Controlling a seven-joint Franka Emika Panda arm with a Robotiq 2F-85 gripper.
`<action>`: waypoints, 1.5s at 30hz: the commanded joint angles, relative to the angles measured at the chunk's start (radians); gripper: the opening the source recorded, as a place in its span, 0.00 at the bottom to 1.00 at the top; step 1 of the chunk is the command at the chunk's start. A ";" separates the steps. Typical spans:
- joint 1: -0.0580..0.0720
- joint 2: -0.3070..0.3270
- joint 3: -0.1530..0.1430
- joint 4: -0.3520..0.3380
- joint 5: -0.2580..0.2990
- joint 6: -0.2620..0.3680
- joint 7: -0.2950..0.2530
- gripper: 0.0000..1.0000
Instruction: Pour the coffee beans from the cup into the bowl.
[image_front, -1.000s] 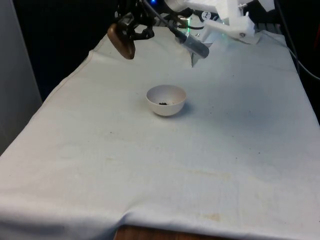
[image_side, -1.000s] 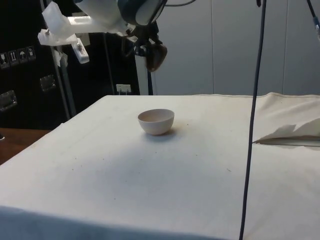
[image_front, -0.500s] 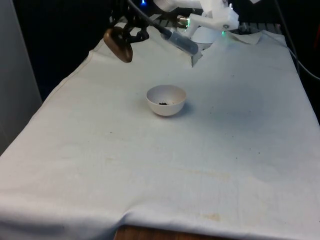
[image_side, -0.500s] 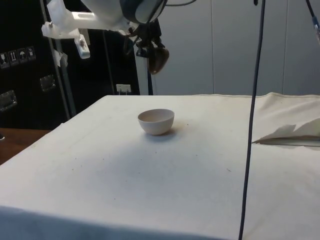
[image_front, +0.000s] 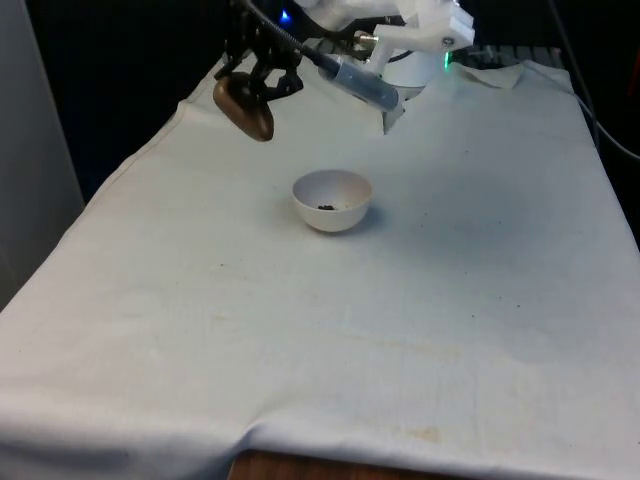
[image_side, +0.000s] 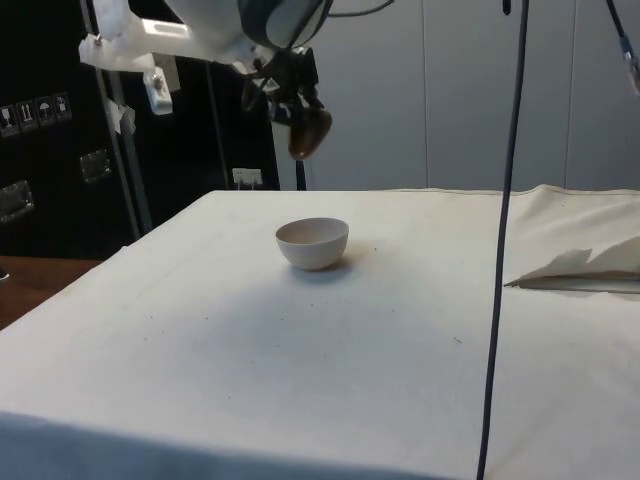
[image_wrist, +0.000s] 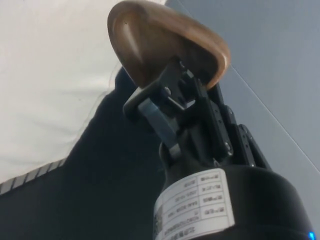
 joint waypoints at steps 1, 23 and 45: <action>-0.004 0.015 0.006 0.015 0.022 0.010 -0.015 0.04; 0.004 0.110 0.026 0.105 0.124 0.069 -0.056 0.04; 0.008 0.129 0.017 0.109 0.221 0.156 -0.129 0.04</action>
